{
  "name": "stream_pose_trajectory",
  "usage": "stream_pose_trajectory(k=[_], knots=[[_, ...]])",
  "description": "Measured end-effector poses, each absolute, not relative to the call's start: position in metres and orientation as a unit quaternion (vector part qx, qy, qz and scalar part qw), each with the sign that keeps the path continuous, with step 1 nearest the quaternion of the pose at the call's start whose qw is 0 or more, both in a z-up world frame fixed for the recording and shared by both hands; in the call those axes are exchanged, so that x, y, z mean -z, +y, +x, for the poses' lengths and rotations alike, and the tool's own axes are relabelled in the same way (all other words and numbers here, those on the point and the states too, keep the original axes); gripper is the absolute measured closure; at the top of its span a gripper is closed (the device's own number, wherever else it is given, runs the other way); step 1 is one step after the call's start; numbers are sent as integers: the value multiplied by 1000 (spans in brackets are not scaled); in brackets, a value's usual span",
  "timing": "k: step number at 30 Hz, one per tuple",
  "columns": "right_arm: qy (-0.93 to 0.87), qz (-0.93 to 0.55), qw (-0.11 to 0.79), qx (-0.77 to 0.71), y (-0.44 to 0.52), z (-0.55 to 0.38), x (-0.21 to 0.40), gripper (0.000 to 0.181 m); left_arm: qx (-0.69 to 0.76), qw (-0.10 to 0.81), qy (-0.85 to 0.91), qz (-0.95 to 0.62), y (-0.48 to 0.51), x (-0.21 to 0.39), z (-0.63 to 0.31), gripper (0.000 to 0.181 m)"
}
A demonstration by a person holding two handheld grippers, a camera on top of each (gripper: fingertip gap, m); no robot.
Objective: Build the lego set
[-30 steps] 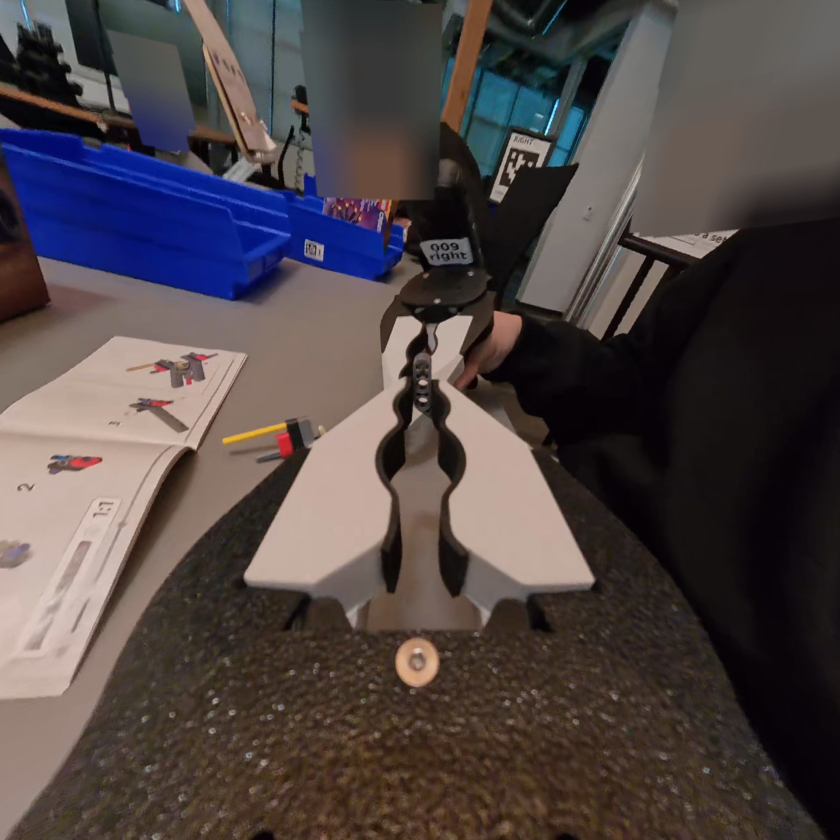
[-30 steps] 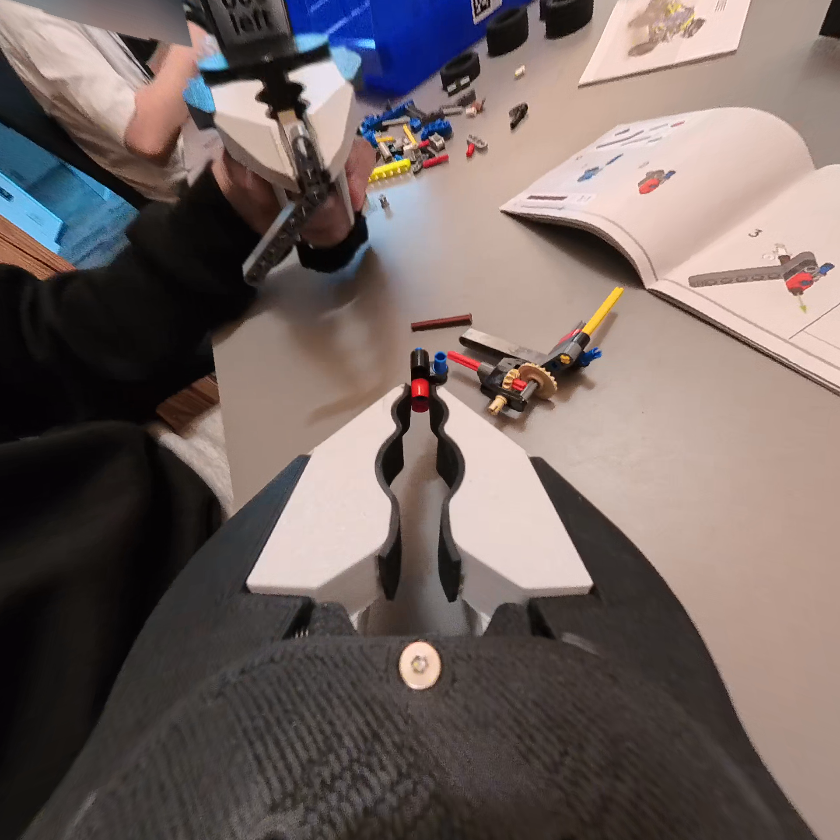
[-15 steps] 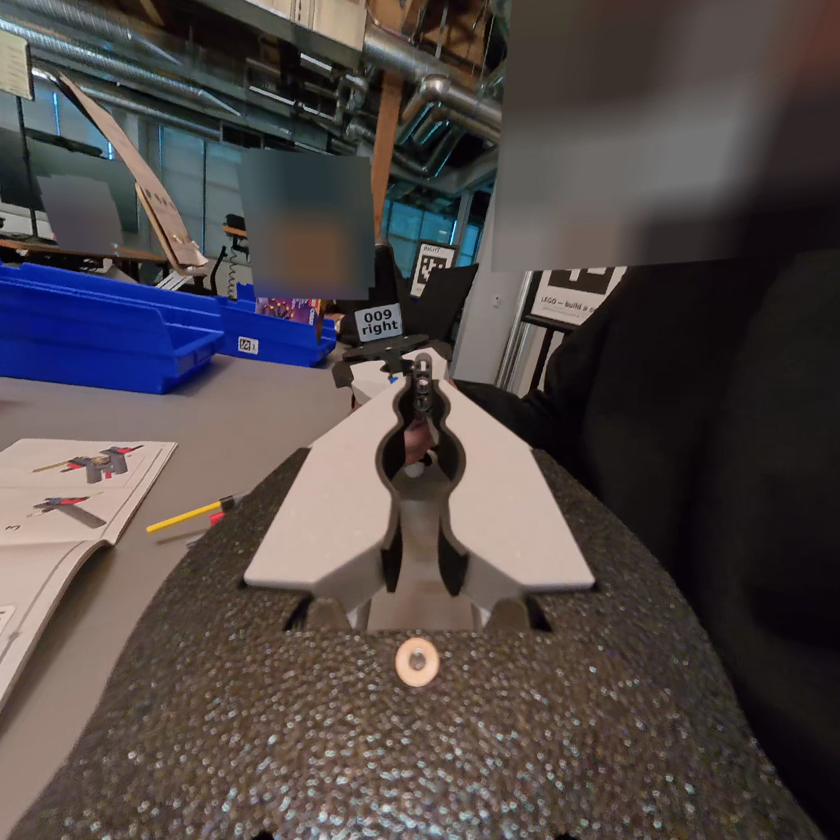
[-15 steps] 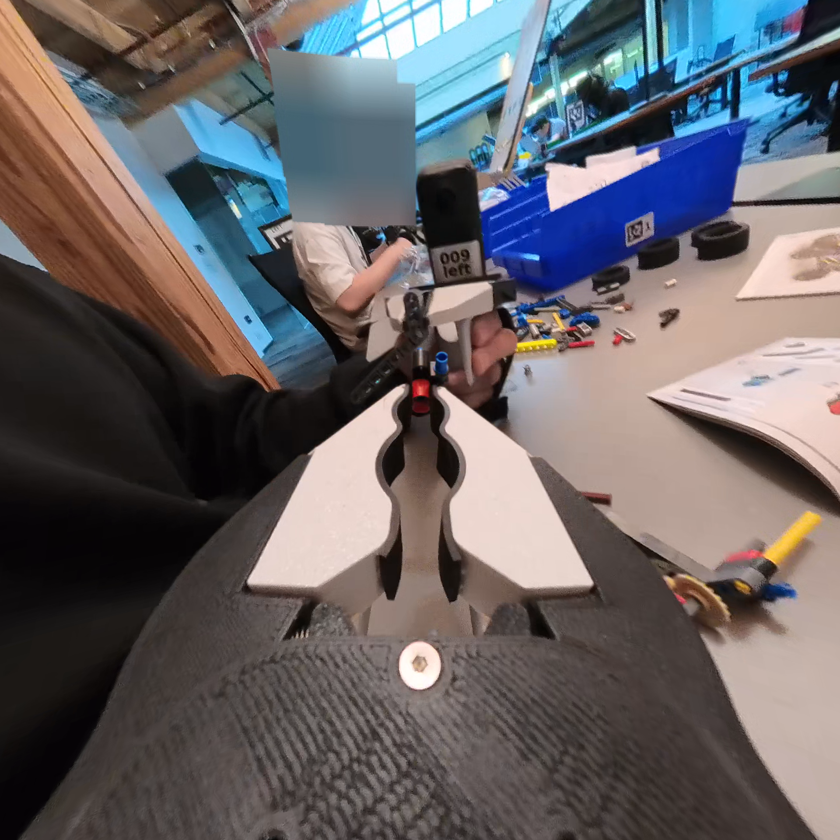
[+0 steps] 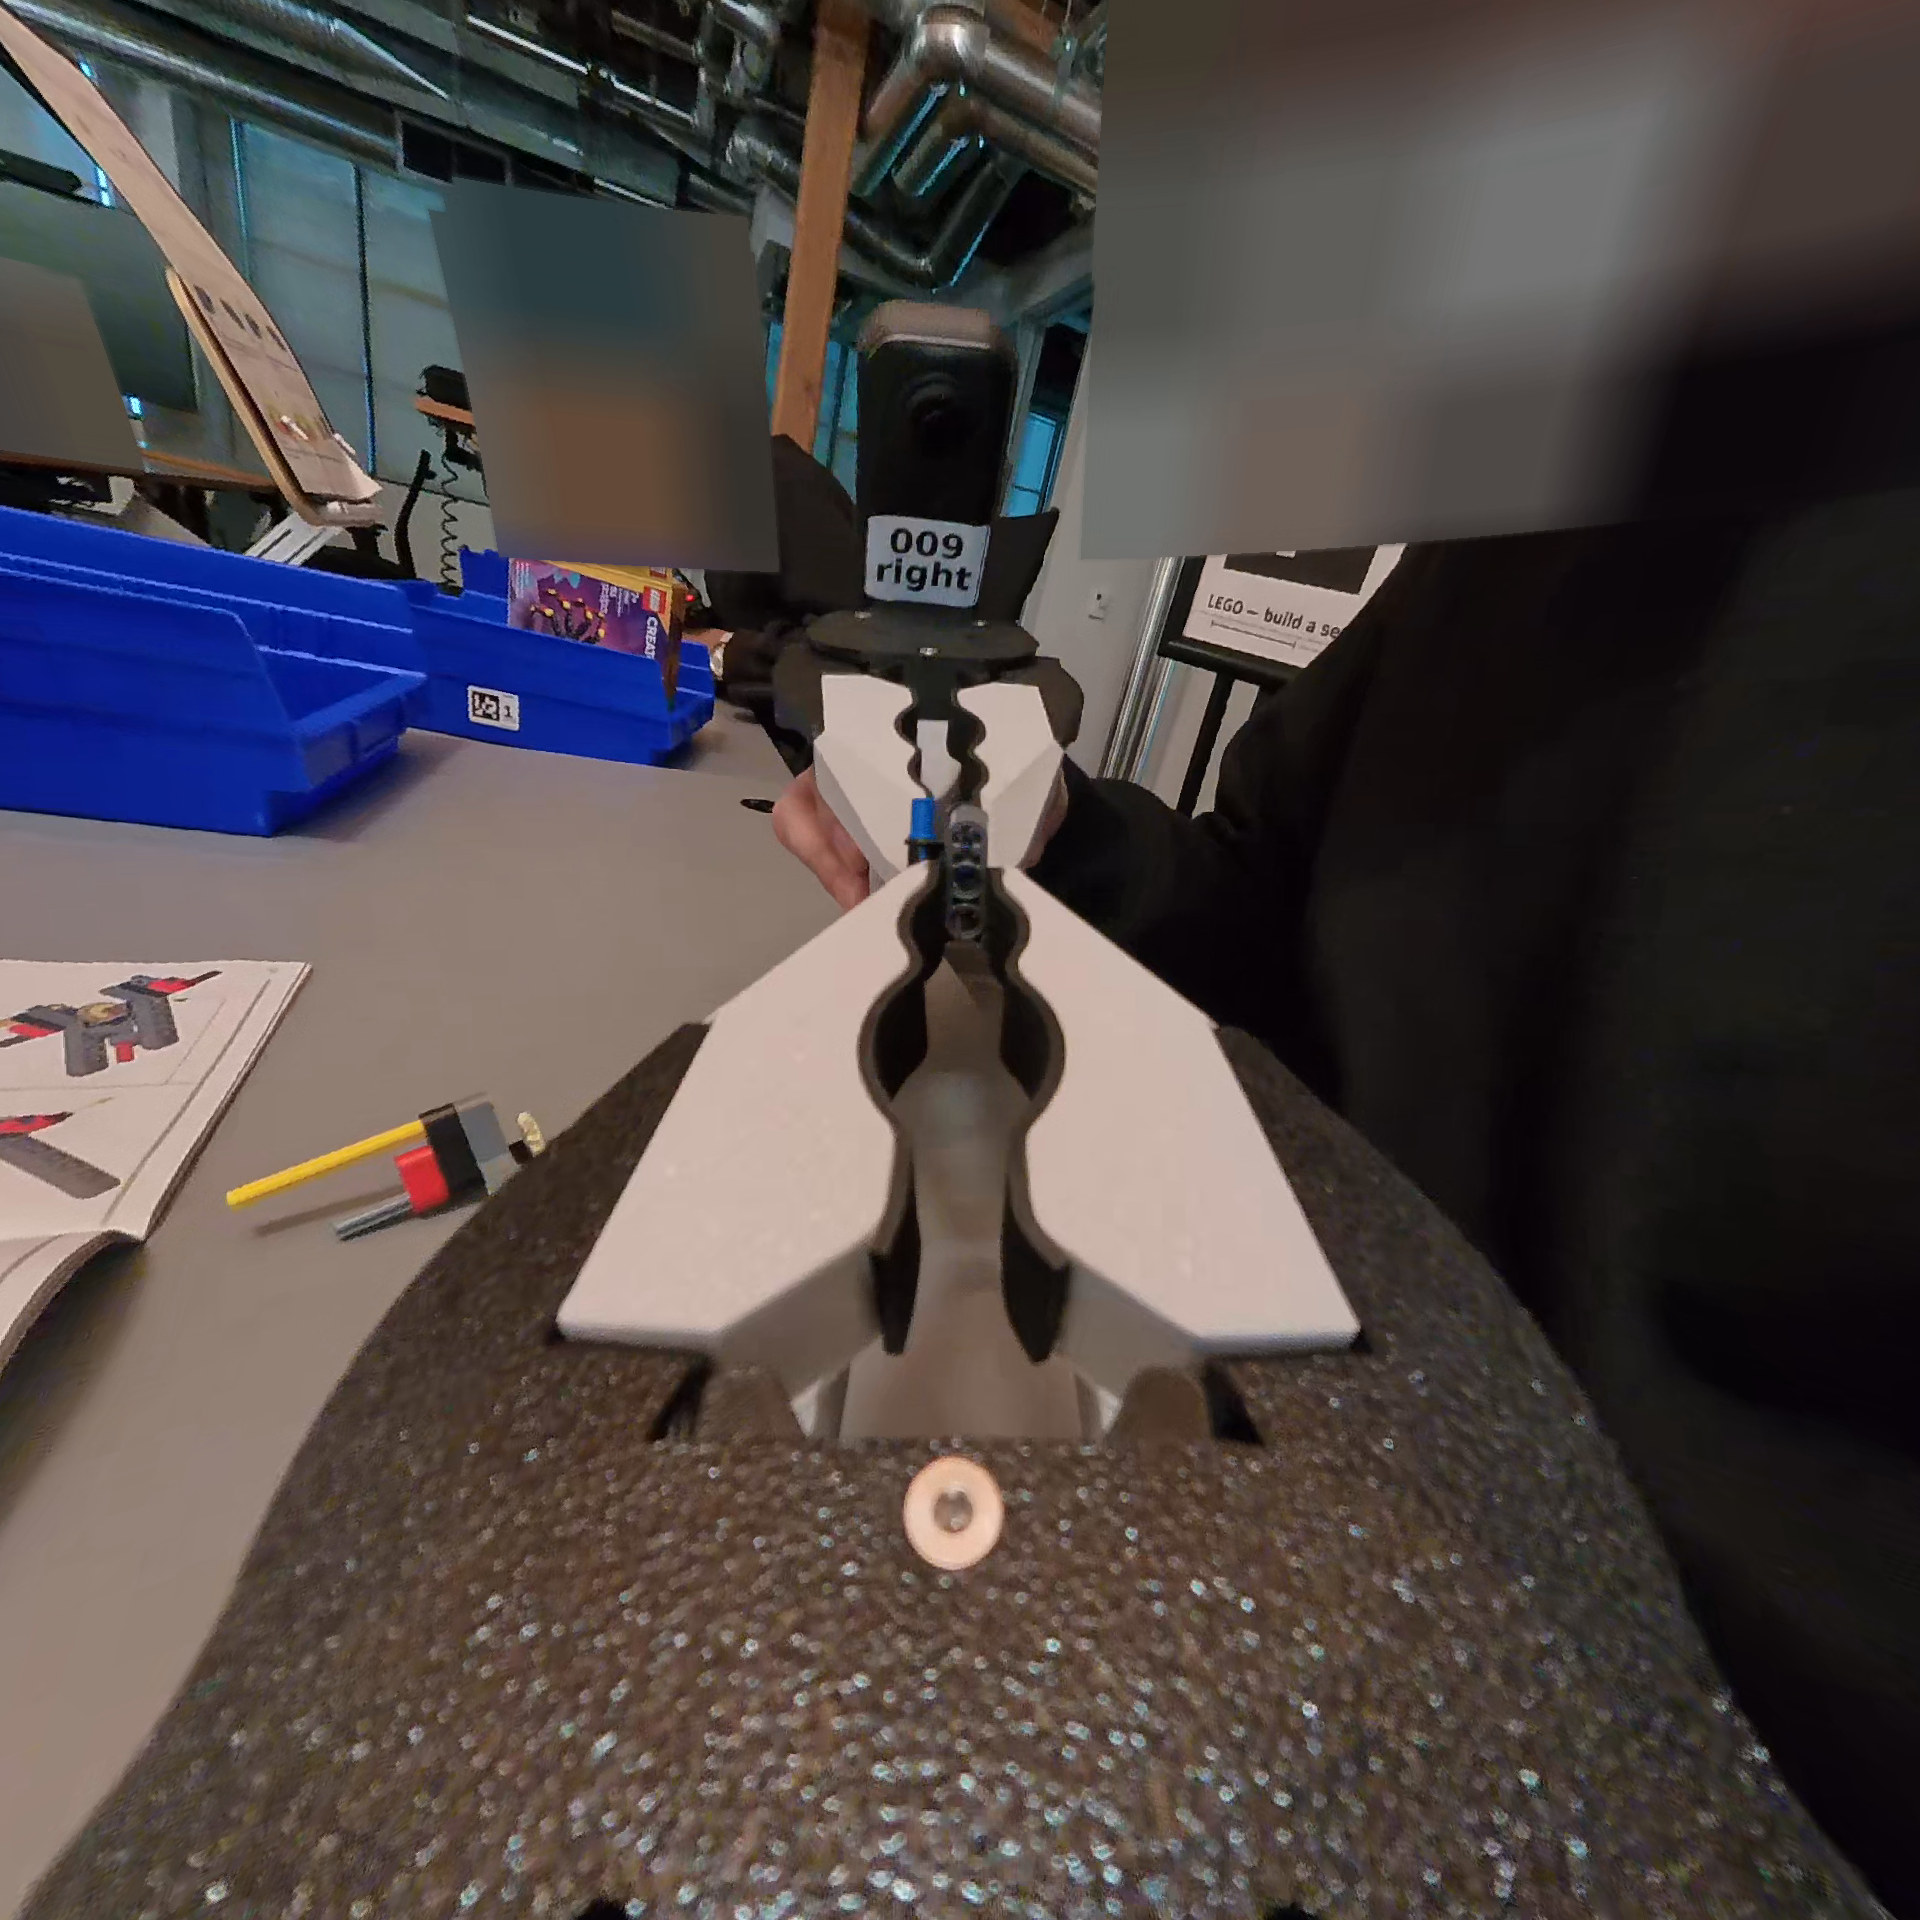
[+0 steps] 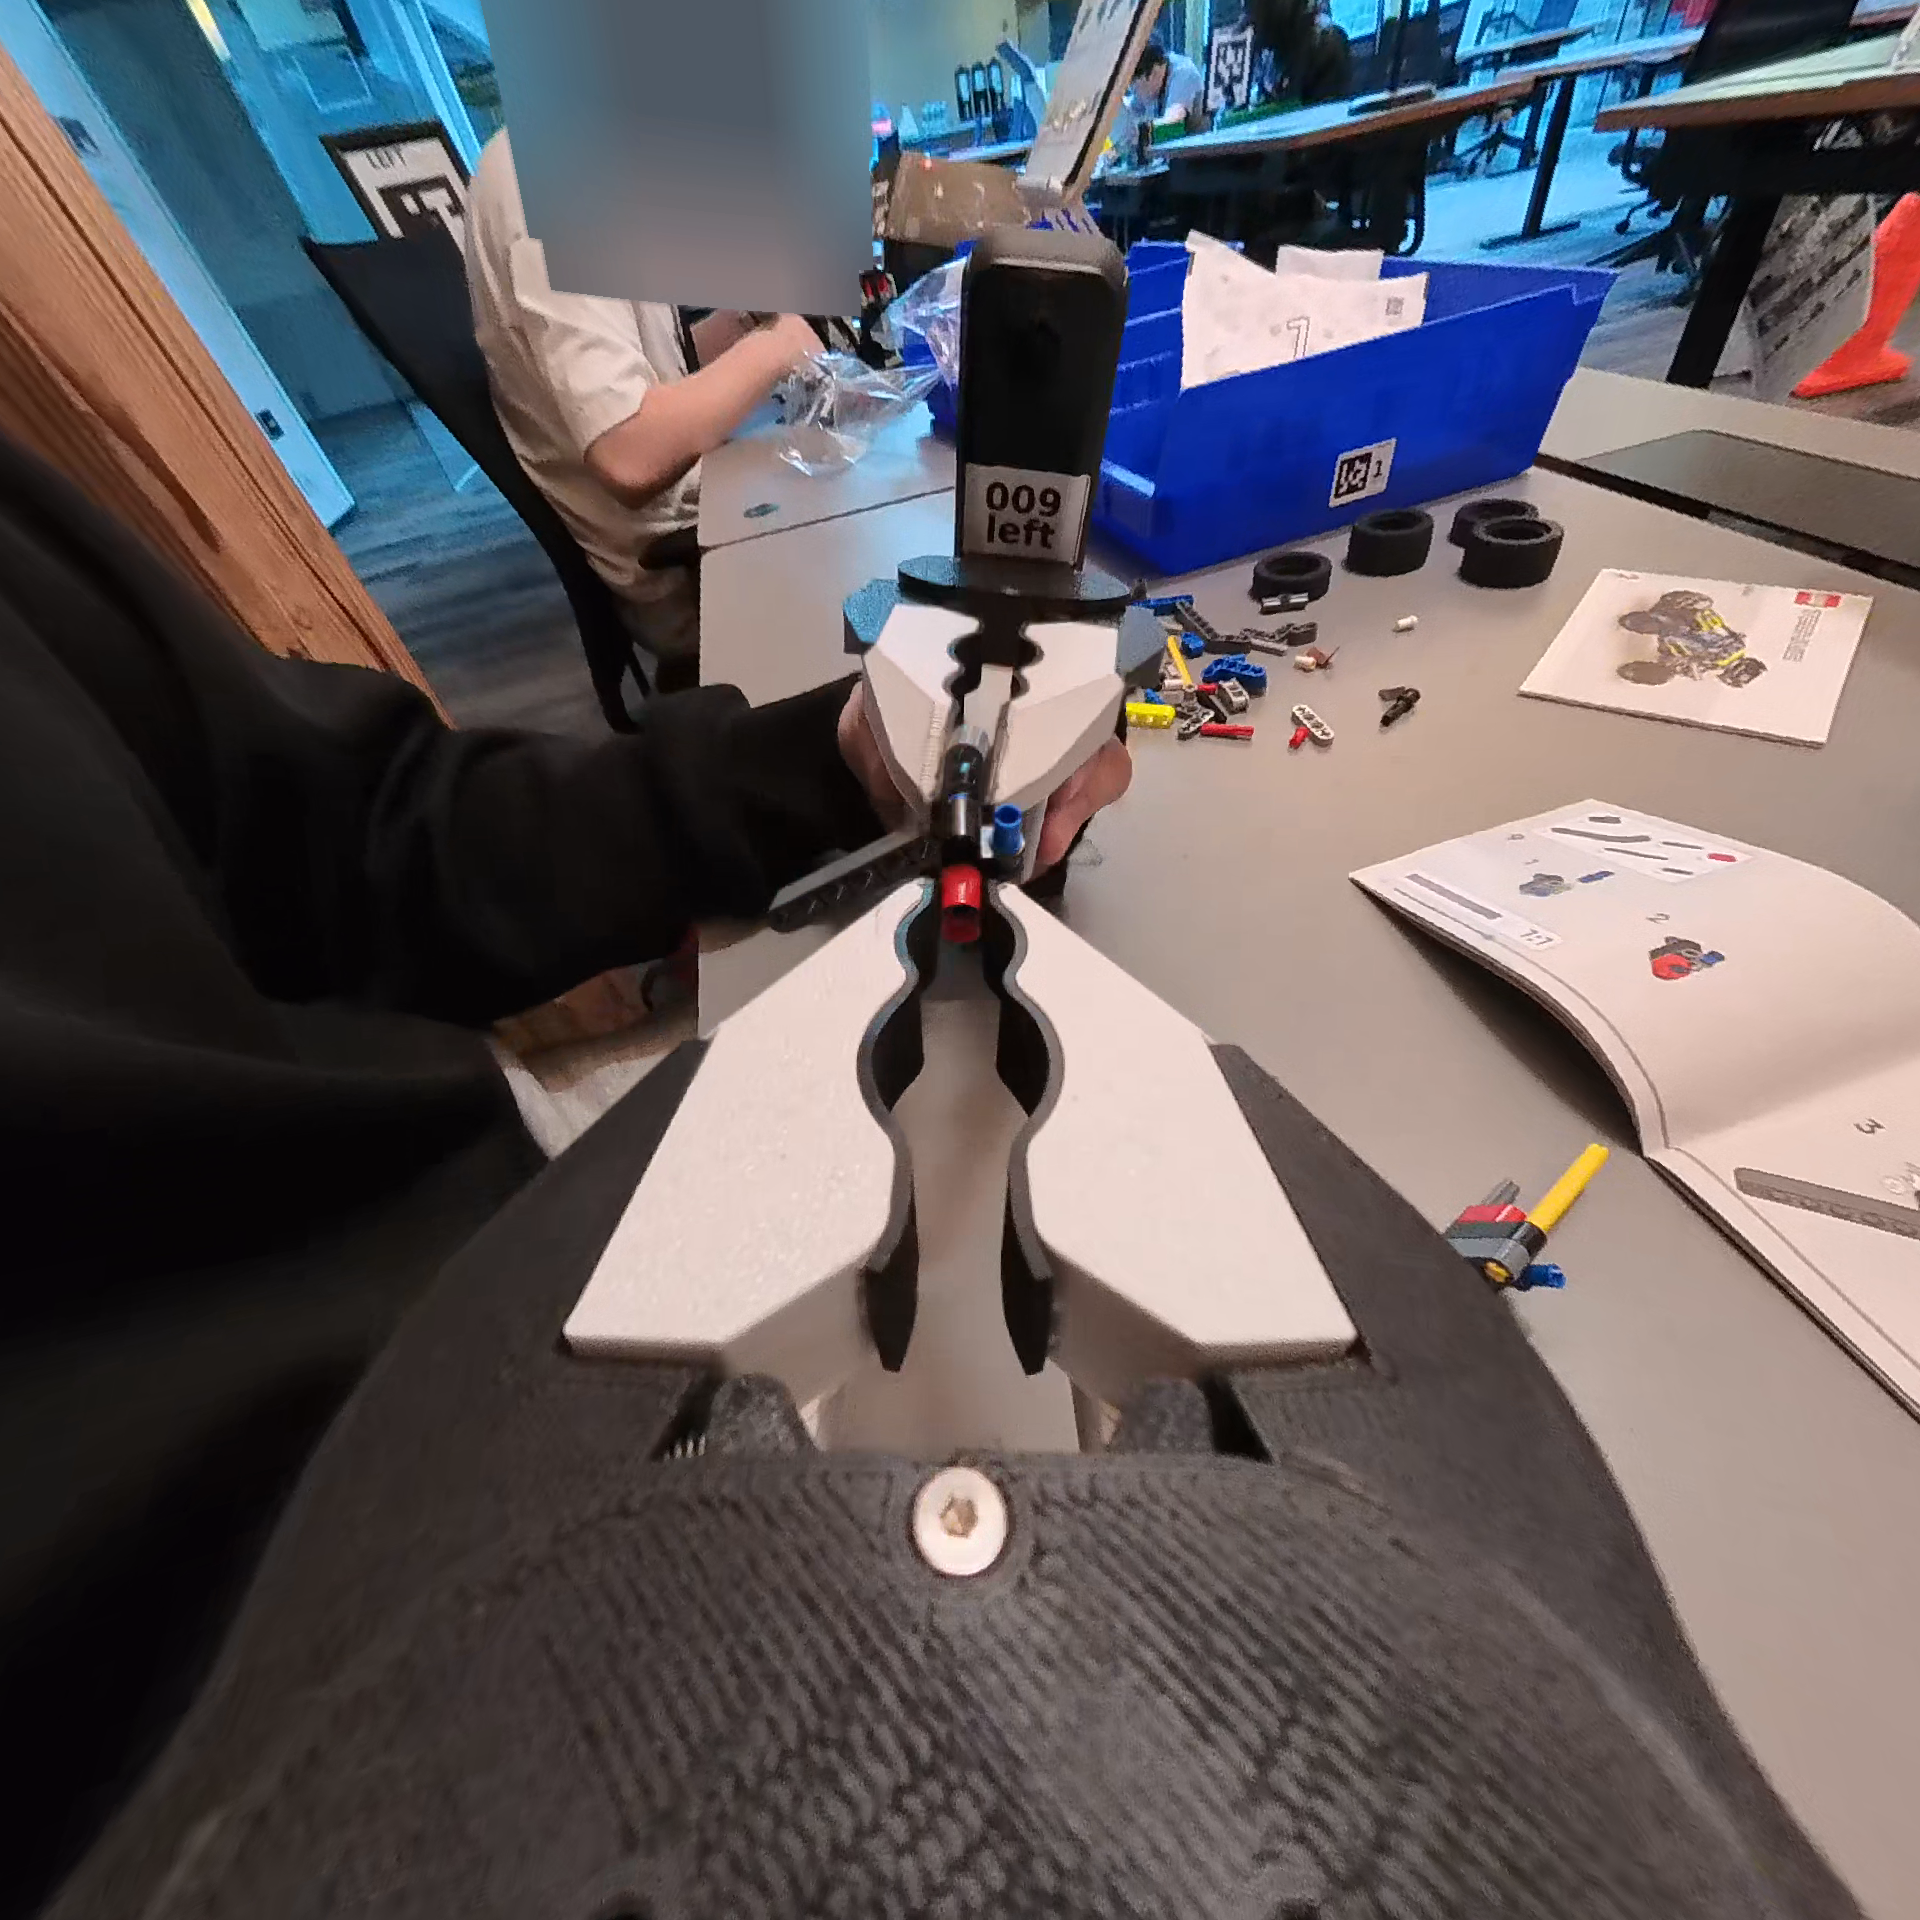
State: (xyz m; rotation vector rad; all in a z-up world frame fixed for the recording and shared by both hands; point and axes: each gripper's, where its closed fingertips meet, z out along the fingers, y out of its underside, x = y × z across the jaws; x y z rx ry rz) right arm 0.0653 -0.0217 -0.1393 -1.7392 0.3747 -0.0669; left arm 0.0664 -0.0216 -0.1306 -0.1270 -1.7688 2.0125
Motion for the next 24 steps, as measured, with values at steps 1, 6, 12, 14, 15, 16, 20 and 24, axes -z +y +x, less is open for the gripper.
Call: stream_pose_trajectory(k=[1, 6, 12, 14, 15, 16, 20, 24], knots=[[162, -761, 627, 33, -22, 66, 139, 176, -728, 227, -645, -46, -22, 132, 67, 176], [167, -771, 613, 41, -24, 67, 144, 176, -720, 222, -656, -45, -24, 136, 67, 176], [169, -785, 595, 45, -22, 67, 151, 176, -723, 219, -654, -39, -23, 135, 69, 176], [171, -786, 591, 52, -22, 68, 151, 176, -723, 219, -654, -37, -23, 135, 70, 176], [169, -788, 590, 53, -22, 68, 151, 176, -722, 220, -655, -38, -23, 135, 70, 176], [169, -789, 588, 54, -22, 68, 151, 176, -721, 219, -656, -39, -23, 135, 70, 176], [168, -794, 581, 64, -24, 68, 152, 176, -713, 212, -667, -39, -23, 139, 70, 176], [168, -796, 577, 69, -27, 69, 152, 176, -702, 203, -682, -41, -25, 143, 69, 176]])
